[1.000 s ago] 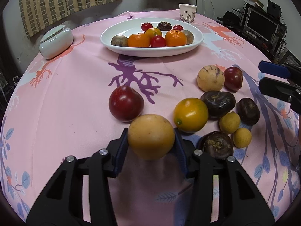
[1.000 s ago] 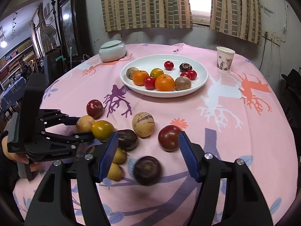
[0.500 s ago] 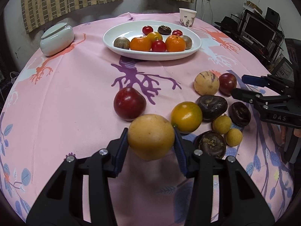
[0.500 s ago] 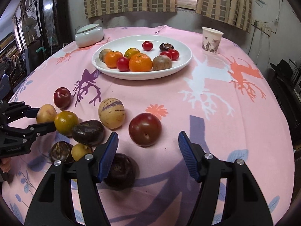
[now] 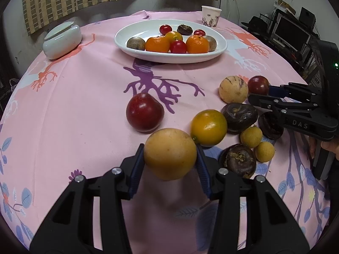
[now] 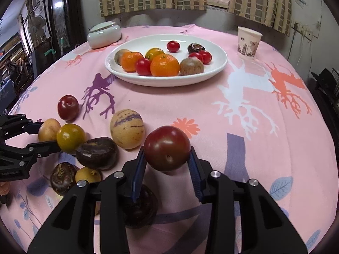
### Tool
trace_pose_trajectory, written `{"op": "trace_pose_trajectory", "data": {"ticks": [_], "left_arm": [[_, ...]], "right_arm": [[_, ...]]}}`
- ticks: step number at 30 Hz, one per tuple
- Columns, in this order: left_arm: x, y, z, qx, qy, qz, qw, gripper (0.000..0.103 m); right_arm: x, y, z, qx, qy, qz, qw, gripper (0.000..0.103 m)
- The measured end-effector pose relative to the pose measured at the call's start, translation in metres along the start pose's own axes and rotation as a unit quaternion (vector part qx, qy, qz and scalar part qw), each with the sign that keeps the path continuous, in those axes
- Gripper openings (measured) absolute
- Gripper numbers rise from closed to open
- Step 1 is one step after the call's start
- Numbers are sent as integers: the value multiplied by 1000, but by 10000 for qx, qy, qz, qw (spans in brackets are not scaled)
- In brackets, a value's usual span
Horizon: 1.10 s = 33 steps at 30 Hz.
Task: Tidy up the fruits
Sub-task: 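Grasp a large yellow round fruit with the left tool while the right tool grasps a dark red tomato, then carry both fruits to the white plate and release them there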
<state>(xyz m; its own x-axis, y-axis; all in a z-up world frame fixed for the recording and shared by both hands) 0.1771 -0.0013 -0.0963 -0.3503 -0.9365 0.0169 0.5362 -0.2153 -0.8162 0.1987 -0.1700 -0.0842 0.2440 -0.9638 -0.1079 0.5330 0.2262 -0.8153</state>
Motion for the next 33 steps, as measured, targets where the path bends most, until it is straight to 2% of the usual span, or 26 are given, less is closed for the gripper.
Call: {"op": "trace_pose_trajectory", "data": {"ticks": [7, 14, 22, 27, 30, 33], "left_arm": [[-4, -14, 5, 182, -190, -154, 9995, 47], [-5, -32, 13, 413, -222, -79, 9989, 47], [6, -43, 25, 341, -114, -187, 9992, 47], [1, -40, 61, 322, -17, -144, 9994, 47], [-5, -32, 96, 440, -74, -101, 9990, 47], [-10, -13, 128, 357, -193, -215, 9989, 47]], "right_arm": [[-8, -22, 5, 276, -126, 79, 9995, 39], [-11, -42, 8, 481, -127, 155, 9986, 39], [-8, -69, 24, 716, -144, 89, 9973, 39], [3, -77, 57, 876, -257, -63, 9958, 39], [5, -63, 77, 910, -329, -98, 9953, 39], [3, -39, 96, 897, -419, -135, 9950, 39]]}}
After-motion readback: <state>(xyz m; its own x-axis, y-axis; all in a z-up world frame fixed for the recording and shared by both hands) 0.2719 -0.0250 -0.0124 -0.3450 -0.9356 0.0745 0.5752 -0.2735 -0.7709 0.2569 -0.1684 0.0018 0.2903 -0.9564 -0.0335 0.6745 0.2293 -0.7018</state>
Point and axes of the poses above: each gripper's, at about its wrist camera, not at the fingertips, and y roughly the way its jaws point, x to its right, z to its top, the point moved 7 cm from there along y, roughly the way its jaws point, and after that the axes turned 4 degrees about y, right-handed, at the moved point
